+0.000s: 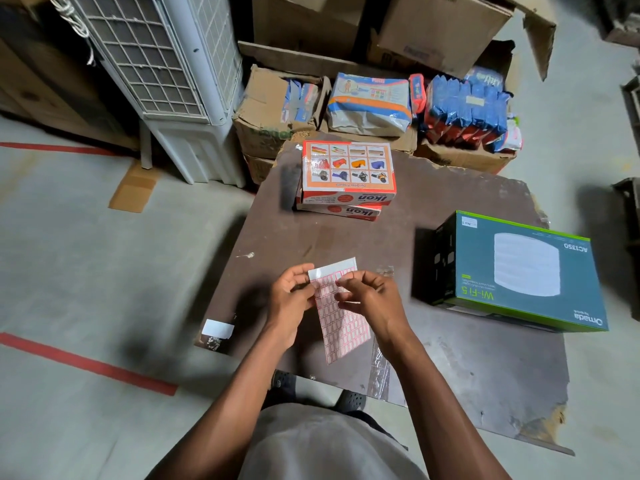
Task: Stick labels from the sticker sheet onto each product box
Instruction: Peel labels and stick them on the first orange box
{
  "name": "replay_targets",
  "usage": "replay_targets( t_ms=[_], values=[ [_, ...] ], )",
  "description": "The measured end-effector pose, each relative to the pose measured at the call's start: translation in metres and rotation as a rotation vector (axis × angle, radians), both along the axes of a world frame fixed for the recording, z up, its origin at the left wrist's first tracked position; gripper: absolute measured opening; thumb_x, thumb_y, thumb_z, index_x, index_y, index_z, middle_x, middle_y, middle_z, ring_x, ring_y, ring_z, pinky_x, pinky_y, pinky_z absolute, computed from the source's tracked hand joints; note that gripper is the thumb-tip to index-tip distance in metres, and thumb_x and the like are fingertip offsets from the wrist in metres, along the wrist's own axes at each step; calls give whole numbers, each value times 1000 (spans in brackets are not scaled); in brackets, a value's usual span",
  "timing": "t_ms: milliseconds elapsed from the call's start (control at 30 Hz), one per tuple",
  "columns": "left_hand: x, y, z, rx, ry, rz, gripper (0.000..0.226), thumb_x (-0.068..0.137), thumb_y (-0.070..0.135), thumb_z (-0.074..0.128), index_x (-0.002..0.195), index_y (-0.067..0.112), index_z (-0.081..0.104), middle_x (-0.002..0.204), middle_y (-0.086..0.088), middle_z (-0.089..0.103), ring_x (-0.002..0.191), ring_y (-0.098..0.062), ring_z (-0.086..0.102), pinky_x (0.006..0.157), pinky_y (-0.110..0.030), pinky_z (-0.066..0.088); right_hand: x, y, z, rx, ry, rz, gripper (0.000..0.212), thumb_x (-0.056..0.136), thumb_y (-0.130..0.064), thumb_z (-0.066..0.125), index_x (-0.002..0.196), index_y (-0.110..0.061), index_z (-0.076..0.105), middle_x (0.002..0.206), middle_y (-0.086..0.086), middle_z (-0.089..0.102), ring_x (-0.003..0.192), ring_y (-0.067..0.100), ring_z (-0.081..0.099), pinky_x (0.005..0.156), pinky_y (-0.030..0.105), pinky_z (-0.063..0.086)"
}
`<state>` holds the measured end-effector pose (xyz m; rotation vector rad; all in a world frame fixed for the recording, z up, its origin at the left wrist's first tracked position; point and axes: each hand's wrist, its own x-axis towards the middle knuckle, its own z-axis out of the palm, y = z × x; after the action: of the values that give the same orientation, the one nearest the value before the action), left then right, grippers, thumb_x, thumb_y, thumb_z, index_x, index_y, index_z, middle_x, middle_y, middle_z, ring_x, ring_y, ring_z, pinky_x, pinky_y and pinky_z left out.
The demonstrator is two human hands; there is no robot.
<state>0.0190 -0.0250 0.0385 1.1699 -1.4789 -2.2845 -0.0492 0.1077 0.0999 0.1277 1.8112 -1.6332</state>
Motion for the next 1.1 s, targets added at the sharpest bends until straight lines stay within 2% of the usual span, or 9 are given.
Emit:
replay_targets(
  t_ms=[67, 167, 300, 467, 633, 733, 867, 1033, 1100],
  values=[
    [-7, 1, -14, 68, -32, 17, 35, 94, -12, 55, 121, 9, 61, 109, -11, 71, 83, -14, 69, 63, -23, 56, 2, 1, -7, 22, -23, 9, 13, 95, -4, 63, 90, -5, 75, 88, 13, 76, 80, 27, 68, 81, 40, 59],
    [-15, 1, -35, 100, -68, 6, 35, 92, -14, 54, 112, 13, 63, 105, -11, 71, 84, -16, 68, 67, -26, 55, 4, 3, -15, 74, -50, 12, 11, 95, -4, 63, 93, -2, 73, 87, 9, 77, 78, 25, 69, 75, 34, 58],
    [-11, -7, -66, 43, -157, 15, 30, 94, -12, 56, 111, 12, 63, 109, -14, 72, 86, -18, 68, 66, -25, 54, 3, 6, -27, 127, -56, 9, 13, 94, -5, 63, 94, 4, 73, 98, 16, 78, 78, 25, 71, 76, 37, 57],
    [3, -22, -101, -87, -296, -48, 31, 93, -10, 59, 121, 3, 63, 112, -17, 71, 85, -17, 67, 61, -19, 56, -2, 4, -36, 173, -49, 17, 13, 95, -8, 65, 94, 2, 73, 97, 10, 79, 78, 25, 72, 74, 36, 58],
    [7, -28, -108, -317, -441, -250, 29, 92, 8, 69, 121, 6, 70, 105, -2, 71, 97, -17, 66, 84, -24, 47, -6, -4, -50, 236, 8, 52, 12, 96, -11, 66, 91, -2, 72, 97, 11, 78, 74, 20, 72, 71, 36, 56],
    [3, -31, -110, -503, -494, -282, 40, 85, 18, 76, 125, 15, 69, 121, -6, 69, 113, -24, 64, 100, -35, 50, -14, -7, -59, 231, 18, 96, 12, 95, -15, 68, 85, -9, 70, 97, 15, 76, 71, 18, 72, 68, 35, 53],
    [-30, -43, -83, -502, -382, -227, 37, 92, 19, 72, 128, 12, 65, 119, -2, 63, 105, -18, 59, 93, -28, 47, -39, -16, -59, 254, 83, 150, 16, 96, -22, 71, 82, -15, 68, 88, 7, 74, 81, 24, 74, 69, 34, 56],
    [-93, -71, -59, -505, -292, -154, 34, 95, 31, 67, 127, 20, 63, 129, -4, 66, 117, -21, 63, 98, -31, 48, -104, -38, -53, 223, 145, 118, 13, 96, -22, 72, 91, -13, 64, 93, 7, 70, 84, 19, 64, 68, 25, 53],
    [-122, -83, -49, -577, -280, -124, 38, 96, 33, 65, 131, 20, 61, 134, -7, 61, 123, -25, 58, 105, -36, 46, -137, -49, -52, 225, 212, 114, 11, 94, -18, 73, 95, -15, 62, 104, 5, 70, 93, 22, 65, 78, 28, 54]
  ],
)
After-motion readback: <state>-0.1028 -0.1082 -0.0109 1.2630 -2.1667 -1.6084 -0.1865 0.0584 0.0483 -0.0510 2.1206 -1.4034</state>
